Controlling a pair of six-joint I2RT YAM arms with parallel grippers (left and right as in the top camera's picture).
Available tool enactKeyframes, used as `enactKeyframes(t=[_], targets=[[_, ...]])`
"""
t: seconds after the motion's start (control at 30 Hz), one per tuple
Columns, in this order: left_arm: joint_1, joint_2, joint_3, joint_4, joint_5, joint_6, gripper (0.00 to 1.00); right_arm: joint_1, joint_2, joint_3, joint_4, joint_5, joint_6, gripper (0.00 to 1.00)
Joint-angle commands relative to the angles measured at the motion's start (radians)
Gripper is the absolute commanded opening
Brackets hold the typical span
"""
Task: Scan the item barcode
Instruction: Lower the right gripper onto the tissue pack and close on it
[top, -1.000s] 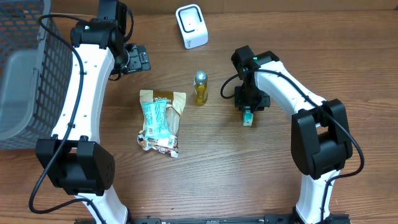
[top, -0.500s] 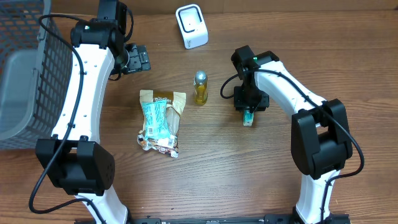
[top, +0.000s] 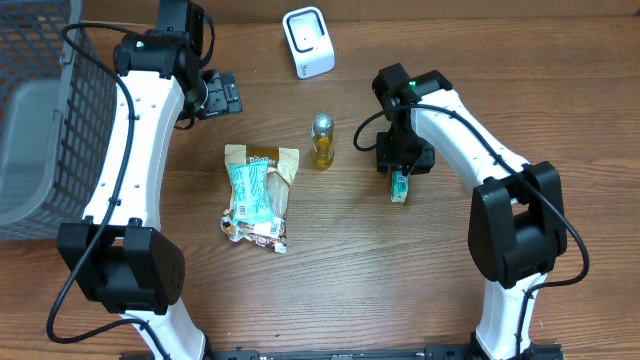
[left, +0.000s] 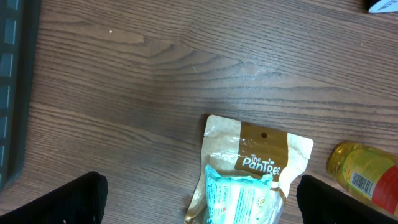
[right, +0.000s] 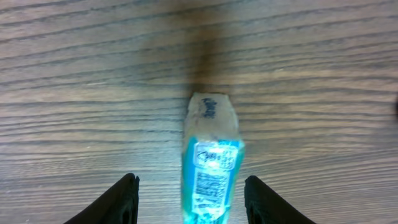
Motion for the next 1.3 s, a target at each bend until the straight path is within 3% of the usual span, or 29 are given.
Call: enactKeyframes(t=[0.0, 1.0, 1.07, 1.13, 1.17, 1.27], targets=[[-0.002, -0.002, 0.015, 0.001, -0.008, 0.004, 1.00, 0.000, -0.029, 0.018, -0.012, -0.055, 0.005, 0.54], [-0.002, -0.002, 0.015, 0.001, -0.008, 0.004, 1.00, 0.003, -0.029, -0.027, 0.070, -0.200, -0.027, 0.58], [-0.002, -0.002, 0.015, 0.001, -0.008, 0.004, 1.00, 0.001, -0.029, -0.027, 0.089, -0.199, -0.027, 0.69], [-0.002, -0.002, 0.015, 0.001, -0.008, 0.004, 1.00, 0.000, -0.029, -0.027, 0.104, -0.189, -0.026, 0.93], [-0.002, -0.002, 0.015, 0.001, -0.008, 0.003, 1.00, 0.000, -0.029, -0.027, 0.117, -0.172, -0.026, 1.00], [-0.002, -0.002, 0.015, 0.001, -0.008, 0.004, 1.00, -0.011, -0.029, -0.027, 0.125, -0.170, -0.026, 1.00]])
